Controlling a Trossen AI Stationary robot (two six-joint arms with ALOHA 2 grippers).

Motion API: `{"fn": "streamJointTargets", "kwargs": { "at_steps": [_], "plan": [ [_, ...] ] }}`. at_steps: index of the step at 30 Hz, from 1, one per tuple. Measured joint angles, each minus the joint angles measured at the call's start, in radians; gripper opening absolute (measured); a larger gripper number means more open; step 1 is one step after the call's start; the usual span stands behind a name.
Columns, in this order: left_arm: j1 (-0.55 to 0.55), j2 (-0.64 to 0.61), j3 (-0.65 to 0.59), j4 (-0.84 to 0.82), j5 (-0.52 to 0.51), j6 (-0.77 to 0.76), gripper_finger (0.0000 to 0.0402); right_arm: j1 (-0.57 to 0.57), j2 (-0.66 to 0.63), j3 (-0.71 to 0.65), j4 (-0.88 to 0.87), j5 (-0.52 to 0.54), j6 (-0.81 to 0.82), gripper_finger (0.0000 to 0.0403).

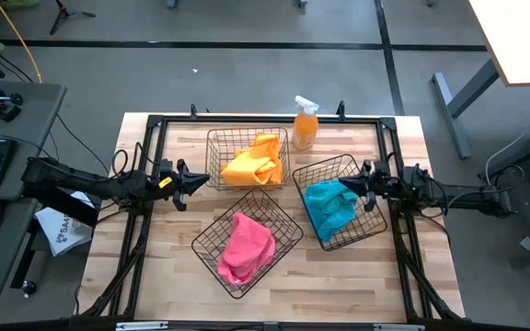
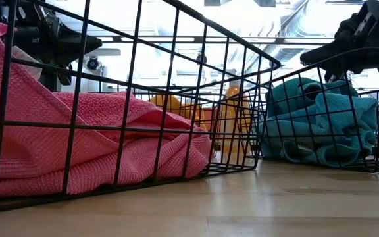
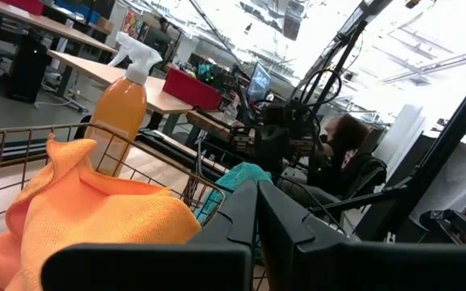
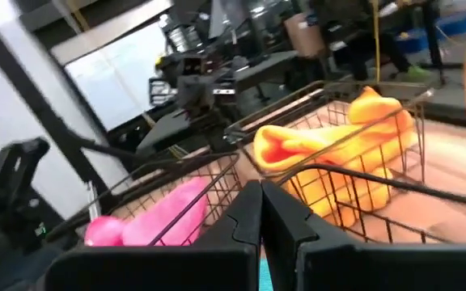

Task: Sort microfiber towel by color & place in baskets
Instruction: Return to Home Position

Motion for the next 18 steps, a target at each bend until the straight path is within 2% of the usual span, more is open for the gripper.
{"fn": "streamJointTargets", "kwargs": {
  "at_steps": [3, 7, 12, 18],
  "plan": [
    [0.000, 0.000, 0.000, 0.000, 0.000, 0.000, 0.0001, 0.000, 0.000, 0.000, -0.028, 0.047, 0.052, 0.0000],
    [0.000, 0.000, 0.000, 0.000, 0.000, 0.000, 0.0001, 0.000, 0.000, 0.000, -0.111, 0.053, 0.133, 0.0000],
    [0.000, 0.000, 0.000, 0.000, 0.000, 0.000, 0.0001, 0.000, 0.000, 0.000, -0.178, 0.048, 0.139, 0.0000],
    [0.000, 0.000, 0.000, 0.000, 0.000, 0.000, 0.0001, 0.000, 0.002, 0.000, -0.181, 0.046, 0.143, 0.0000]
  ]
}}
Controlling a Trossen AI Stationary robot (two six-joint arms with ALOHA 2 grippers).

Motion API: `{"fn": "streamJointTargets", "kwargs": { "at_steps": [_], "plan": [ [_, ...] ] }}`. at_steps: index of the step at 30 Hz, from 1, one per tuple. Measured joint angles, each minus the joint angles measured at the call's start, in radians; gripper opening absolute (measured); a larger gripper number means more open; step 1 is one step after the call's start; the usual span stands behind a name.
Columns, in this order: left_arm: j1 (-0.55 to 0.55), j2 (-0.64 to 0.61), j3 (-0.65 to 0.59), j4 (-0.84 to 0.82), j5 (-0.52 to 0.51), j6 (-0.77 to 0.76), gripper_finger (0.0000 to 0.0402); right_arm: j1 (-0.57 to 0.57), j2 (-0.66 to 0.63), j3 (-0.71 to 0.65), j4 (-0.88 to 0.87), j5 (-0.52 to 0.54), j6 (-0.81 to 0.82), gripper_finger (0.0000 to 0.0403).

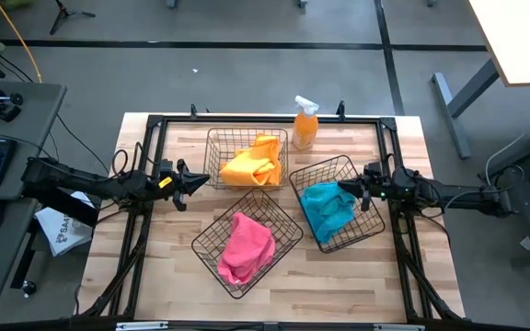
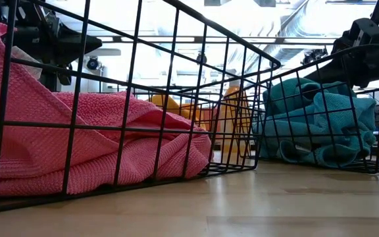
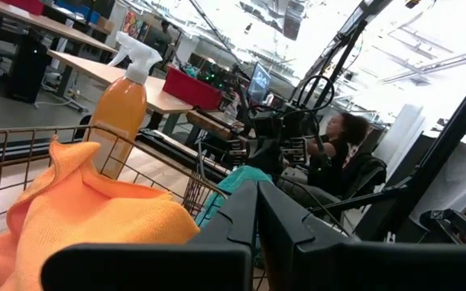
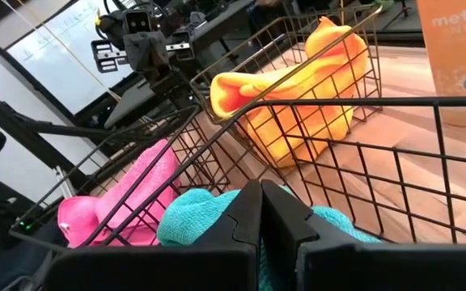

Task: Sort microfiber towel by color & place in baskets
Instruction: Return to Home Position

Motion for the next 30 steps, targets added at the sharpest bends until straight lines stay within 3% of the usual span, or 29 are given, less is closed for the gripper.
{"fn": "streamJointTargets", "kwargs": {
  "at_steps": [12, 19, 22, 30],
  "plan": [
    [0.000, -0.006, 0.001, -0.015, 0.001, -0.001, 0.0001, 0.000, 0.000, 0.000, -0.001, -0.001, 0.003, 0.0000],
    [0.033, -0.374, 0.000, -0.369, 0.022, -0.001, 0.0001, 0.000, 0.001, 0.000, -0.001, -0.002, 0.003, 0.0000],
    [0.040, -0.488, 0.003, -0.397, 0.017, -0.001, 0.0001, 0.000, 0.005, 0.000, -0.001, -0.002, 0.003, 0.0000],
    [0.040, -0.480, 0.006, -0.389, 0.020, 0.000, 0.0001, 0.000, 0.007, 0.000, -0.002, -0.002, 0.004, 0.0000]
  ]
}}
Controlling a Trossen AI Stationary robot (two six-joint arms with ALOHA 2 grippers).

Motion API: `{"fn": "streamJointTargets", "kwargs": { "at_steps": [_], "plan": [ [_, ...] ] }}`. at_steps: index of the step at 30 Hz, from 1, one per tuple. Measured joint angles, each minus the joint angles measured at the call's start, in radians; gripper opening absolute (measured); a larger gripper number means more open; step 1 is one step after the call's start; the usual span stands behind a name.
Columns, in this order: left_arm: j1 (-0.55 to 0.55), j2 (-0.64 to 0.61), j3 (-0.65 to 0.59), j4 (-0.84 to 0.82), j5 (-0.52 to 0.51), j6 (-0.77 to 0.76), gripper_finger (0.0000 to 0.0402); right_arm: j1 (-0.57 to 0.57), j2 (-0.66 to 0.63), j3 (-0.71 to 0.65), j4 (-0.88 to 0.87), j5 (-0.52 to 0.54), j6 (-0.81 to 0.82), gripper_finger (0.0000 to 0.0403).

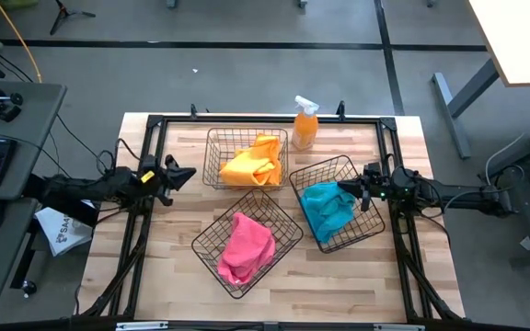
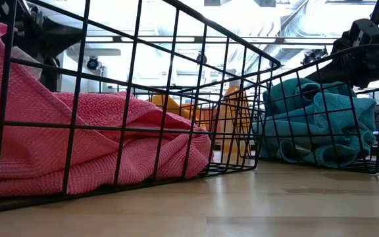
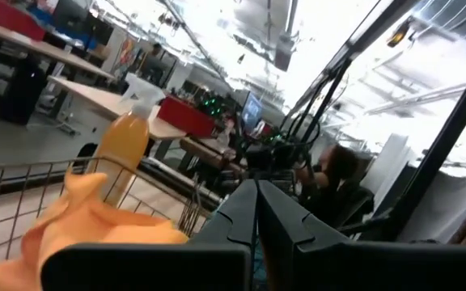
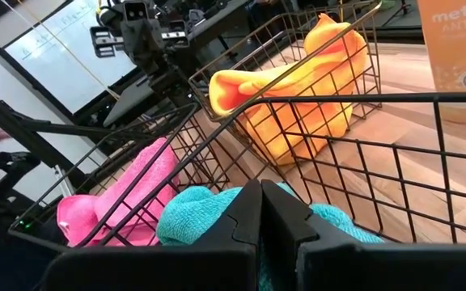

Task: Sort microfiber towel by color & place in baskets
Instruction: Return to Home Position

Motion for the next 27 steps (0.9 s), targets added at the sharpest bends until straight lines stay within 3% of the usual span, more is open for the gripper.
{"fn": "streamJointTargets", "kwargs": {
  "at_steps": [18, 27],
  "plan": [
    [0.000, -0.018, -0.004, -0.054, -0.009, 0.020, 0.0001, 0.000, 0.000, 0.000, 0.000, 0.000, 0.000, 0.0000],
    [0.040, -0.018, -0.004, -0.179, -0.195, 0.435, 0.0001, 0.000, 0.000, 0.000, 0.000, 0.000, 0.000, 0.0000]
  ]
}}
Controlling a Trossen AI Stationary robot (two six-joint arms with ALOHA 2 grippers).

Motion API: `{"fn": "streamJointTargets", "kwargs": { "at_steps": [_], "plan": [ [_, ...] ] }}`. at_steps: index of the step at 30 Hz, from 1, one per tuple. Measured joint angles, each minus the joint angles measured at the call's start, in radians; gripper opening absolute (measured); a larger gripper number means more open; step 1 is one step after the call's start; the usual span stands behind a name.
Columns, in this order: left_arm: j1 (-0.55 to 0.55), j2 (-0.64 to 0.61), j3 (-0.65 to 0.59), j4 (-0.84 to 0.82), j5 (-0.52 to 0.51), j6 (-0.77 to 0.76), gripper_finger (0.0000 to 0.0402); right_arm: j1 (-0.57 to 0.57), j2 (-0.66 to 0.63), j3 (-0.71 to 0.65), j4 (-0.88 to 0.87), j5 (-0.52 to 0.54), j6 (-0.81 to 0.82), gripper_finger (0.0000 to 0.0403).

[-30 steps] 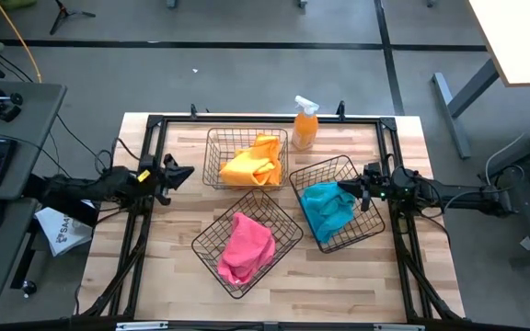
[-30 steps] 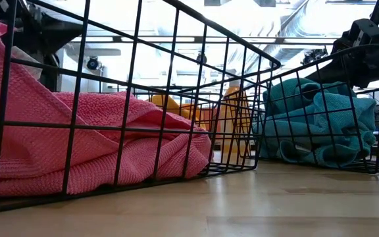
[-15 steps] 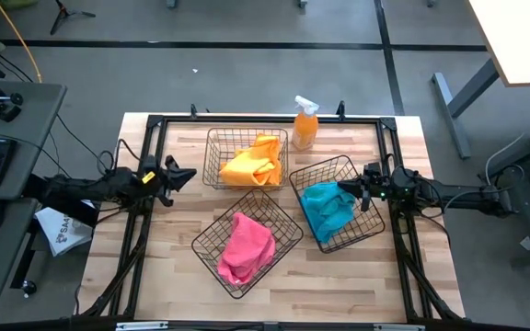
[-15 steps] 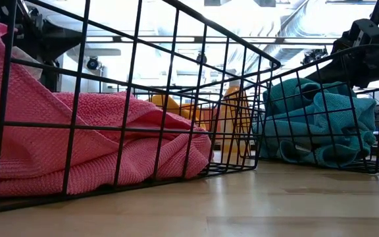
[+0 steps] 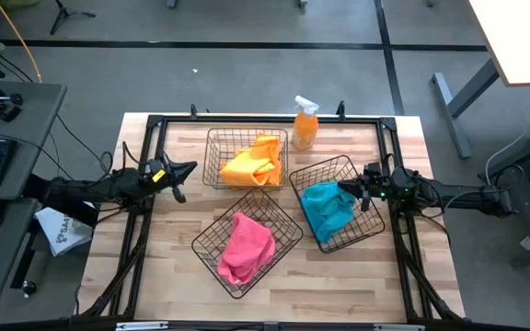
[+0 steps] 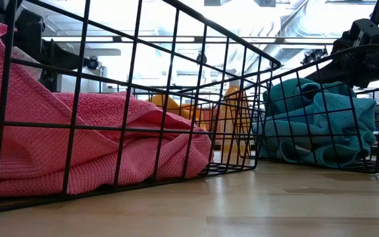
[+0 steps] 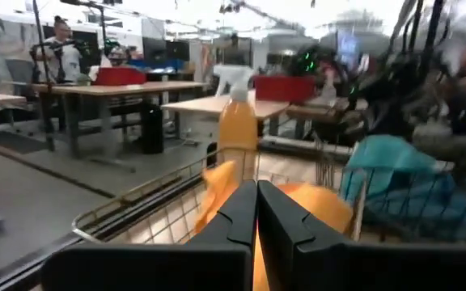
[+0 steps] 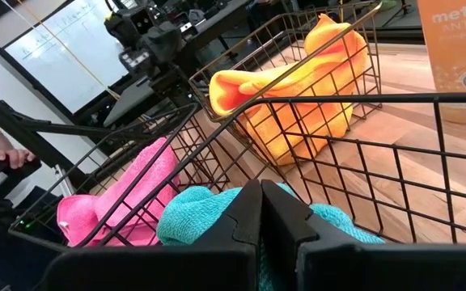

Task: Sort microfiber towel by color & place in baskets
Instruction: Return to Home Position

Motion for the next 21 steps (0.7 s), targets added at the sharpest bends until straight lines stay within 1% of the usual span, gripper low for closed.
{"fn": "streamJointTargets", "kwargs": {
  "at_steps": [2, 4, 7, 9, 10, 11, 13, 15, 16, 21],
  "plan": [
    [0.000, 0.000, 0.000, -0.015, 0.019, 0.007, 0.0001, 0.000, 0.000, 0.000, 0.000, 0.000, 0.000, 0.0000],
    [0.000, 0.000, 0.000, -0.016, 0.110, -0.016, 0.0001, 0.000, 0.000, 0.000, 0.000, 0.000, 0.000, 0.0000],
    [0.003, 0.000, -0.001, -0.041, 0.326, -0.073, 0.0001, 0.000, 0.000, 0.000, 0.000, 0.000, 0.000, 0.0000],
    [0.014, 0.000, -0.001, -0.070, 0.507, -0.092, 0.0001, 0.000, 0.000, 0.000, 0.000, 0.000, 0.000, 0.0000],
    [0.018, 0.000, -0.002, -0.067, 0.571, -0.097, 0.0001, 0.000, 0.000, 0.000, 0.000, 0.000, 0.000, 0.0000],
    [0.021, 0.000, -0.002, -0.061, 0.609, -0.098, 0.0001, 0.000, 0.000, 0.000, 0.000, 0.000, 0.000, 0.0000],
    [0.021, 0.000, -0.002, -0.058, 0.600, -0.090, 0.0001, 0.000, 0.000, 0.000, 0.000, 0.000, 0.000, 0.0000],
    [0.021, 0.000, -0.002, -0.075, 0.538, -0.082, 0.0001, 0.000, 0.000, 0.000, 0.000, 0.000, 0.000, 0.0000],
    [0.021, 0.000, -0.002, -0.075, 0.530, -0.085, 0.0001, 0.000, 0.000, 0.000, 0.000, 0.000, 0.000, 0.0000],
    [0.011, 0.000, -0.002, -0.073, 0.533, -0.089, 0.0001, 0.000, 0.000, 0.000, 0.000, 0.000, 0.000, 0.0000]
  ]
}}
